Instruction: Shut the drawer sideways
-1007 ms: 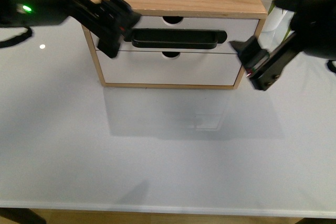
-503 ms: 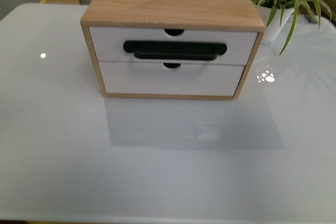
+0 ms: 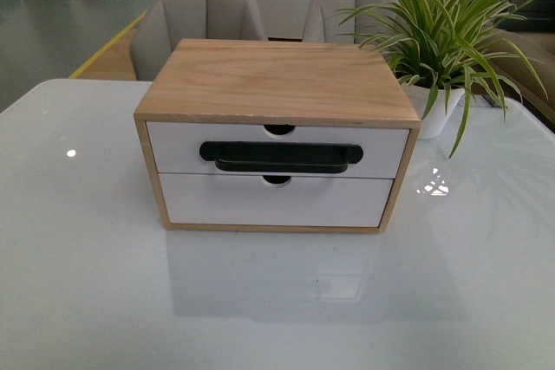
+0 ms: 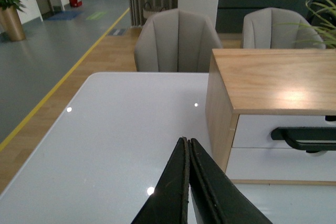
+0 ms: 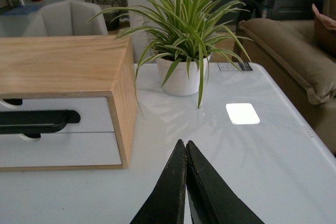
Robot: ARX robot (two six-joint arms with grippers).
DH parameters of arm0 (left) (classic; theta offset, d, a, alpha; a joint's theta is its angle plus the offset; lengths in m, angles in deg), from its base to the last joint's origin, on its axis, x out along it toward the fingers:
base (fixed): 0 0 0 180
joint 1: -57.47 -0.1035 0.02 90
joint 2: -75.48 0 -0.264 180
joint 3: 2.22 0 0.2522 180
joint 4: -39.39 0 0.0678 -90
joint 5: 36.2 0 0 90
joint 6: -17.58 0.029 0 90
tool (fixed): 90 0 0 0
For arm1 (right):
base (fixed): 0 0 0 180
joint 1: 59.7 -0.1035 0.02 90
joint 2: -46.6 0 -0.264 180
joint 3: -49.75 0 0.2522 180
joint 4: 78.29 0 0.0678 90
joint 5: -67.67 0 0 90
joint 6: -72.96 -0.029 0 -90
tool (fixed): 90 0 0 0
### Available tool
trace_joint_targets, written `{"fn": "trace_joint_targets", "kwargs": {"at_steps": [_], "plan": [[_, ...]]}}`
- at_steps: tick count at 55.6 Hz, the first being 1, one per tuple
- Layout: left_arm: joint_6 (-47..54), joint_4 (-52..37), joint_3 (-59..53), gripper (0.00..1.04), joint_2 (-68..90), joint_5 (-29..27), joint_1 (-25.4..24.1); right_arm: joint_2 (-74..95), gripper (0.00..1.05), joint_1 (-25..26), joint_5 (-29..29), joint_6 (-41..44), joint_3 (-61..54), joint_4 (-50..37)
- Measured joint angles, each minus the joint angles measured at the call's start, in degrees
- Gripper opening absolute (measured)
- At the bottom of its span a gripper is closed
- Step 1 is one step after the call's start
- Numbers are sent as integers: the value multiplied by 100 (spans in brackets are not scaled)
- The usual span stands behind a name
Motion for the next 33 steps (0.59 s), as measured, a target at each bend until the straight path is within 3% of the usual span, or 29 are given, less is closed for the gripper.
{"fn": "trace_joint_targets", "kwargs": {"at_steps": [7,33], "plan": [[-2,83,-323,2,-343,0,0,-671,2,2,28,0,-129,540],[-2,1893,-459,2,-2435,-2,0,-2688,2,4,31,0,-197,2332]]}}
